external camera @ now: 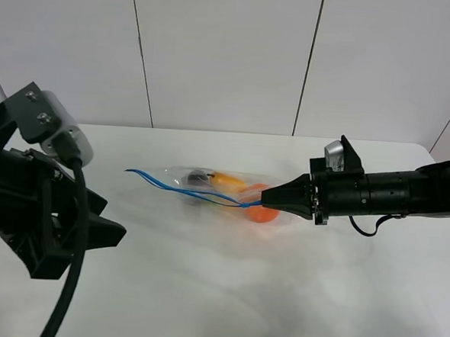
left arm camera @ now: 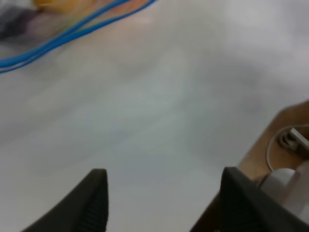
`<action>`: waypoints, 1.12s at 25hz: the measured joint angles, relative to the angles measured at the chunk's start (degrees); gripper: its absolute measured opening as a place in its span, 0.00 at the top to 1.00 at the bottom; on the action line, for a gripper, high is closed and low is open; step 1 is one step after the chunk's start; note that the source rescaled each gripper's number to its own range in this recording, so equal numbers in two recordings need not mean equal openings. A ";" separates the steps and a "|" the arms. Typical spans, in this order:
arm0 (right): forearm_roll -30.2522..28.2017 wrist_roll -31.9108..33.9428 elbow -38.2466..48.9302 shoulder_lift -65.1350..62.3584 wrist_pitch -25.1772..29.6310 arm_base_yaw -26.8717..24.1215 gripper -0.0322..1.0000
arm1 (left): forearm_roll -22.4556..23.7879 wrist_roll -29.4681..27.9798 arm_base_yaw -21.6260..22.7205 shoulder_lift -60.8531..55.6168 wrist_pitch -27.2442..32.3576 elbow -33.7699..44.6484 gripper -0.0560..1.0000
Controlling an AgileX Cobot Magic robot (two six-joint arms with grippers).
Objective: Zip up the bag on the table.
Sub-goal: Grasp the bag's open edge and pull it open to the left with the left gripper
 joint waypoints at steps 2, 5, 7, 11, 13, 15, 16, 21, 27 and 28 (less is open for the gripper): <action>0.00 0.00 0.00 0.00 0.00 0.00 0.97 | 0.00 0.43 -1.97 0.00 0.00 0.00 0.00; 0.00 0.00 0.00 0.00 0.00 0.00 0.97 | 0.00 0.69 -3.97 0.00 0.00 0.00 0.00; 0.00 0.00 0.00 0.00 0.00 0.00 0.97 | 0.00 0.81 -4.22 0.00 0.00 0.00 0.00; 0.00 0.00 0.00 0.00 0.00 0.00 0.97 | 0.00 0.86 -4.36 0.00 0.00 0.00 0.00; 0.00 0.00 0.00 0.00 0.00 0.00 0.97 | 0.00 1.16 -4.36 0.00 -0.87 0.00 0.00; 0.00 0.00 0.00 0.00 0.00 0.00 0.97 | 0.00 1.57 -4.36 0.00 -2.51 0.00 0.00; 0.00 0.00 0.00 0.00 0.00 0.00 0.97 | 0.00 1.74 -4.36 0.00 -3.47 0.00 0.00; 0.00 0.00 0.00 0.00 -0.23 0.00 0.97 | 0.00 1.89 -4.36 0.08 -6.39 0.00 0.00; 0.00 0.00 0.00 0.00 -0.49 0.00 0.97 | 0.00 1.89 -4.36 7.92 -6.89 -3.71 0.00; 0.00 0.00 0.00 0.00 -0.55 0.00 0.97 | 0.00 1.89 -4.36 10.09 -6.98 -4.78 0.00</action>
